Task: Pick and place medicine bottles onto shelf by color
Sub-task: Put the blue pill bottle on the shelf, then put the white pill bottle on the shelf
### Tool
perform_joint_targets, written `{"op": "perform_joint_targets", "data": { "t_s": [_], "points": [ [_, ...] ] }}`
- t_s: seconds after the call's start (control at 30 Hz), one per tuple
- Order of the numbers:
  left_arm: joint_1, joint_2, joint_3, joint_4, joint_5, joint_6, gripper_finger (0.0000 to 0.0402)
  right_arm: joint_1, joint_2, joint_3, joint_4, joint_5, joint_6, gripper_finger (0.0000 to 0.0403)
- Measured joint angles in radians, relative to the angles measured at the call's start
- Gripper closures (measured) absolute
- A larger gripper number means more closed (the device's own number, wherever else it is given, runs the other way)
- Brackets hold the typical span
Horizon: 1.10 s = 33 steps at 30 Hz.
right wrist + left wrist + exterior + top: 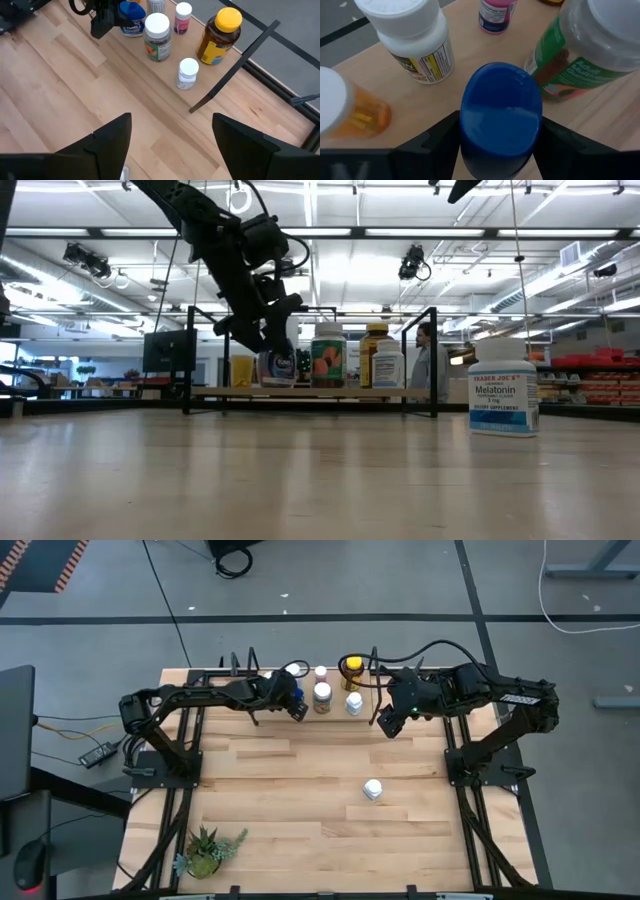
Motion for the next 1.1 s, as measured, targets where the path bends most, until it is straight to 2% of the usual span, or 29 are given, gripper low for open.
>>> {"op": "perform_joint_targets", "data": {
  "t_s": [0.2, 0.7, 1.1],
  "points": [
    [0.0, 0.001, -0.001, -0.006, 0.0, 0.0, 0.0171, 0.0, 0.0, 0.0, 0.0, -0.003, 0.008, 0.012],
    [0.0, 0.002, 0.004, -0.03, 0.006, 0.092, 0.0099, 0.002, 0.0, 0.0, 0.001, -0.017, 0.042, 0.012],
    [-0.001, 0.0, 0.139, -0.189, 0.025, 0.169, 0.0059, 0.002, 0.0, 0.0, 0.001, -0.017, 0.051, 0.012]
  ]
}}
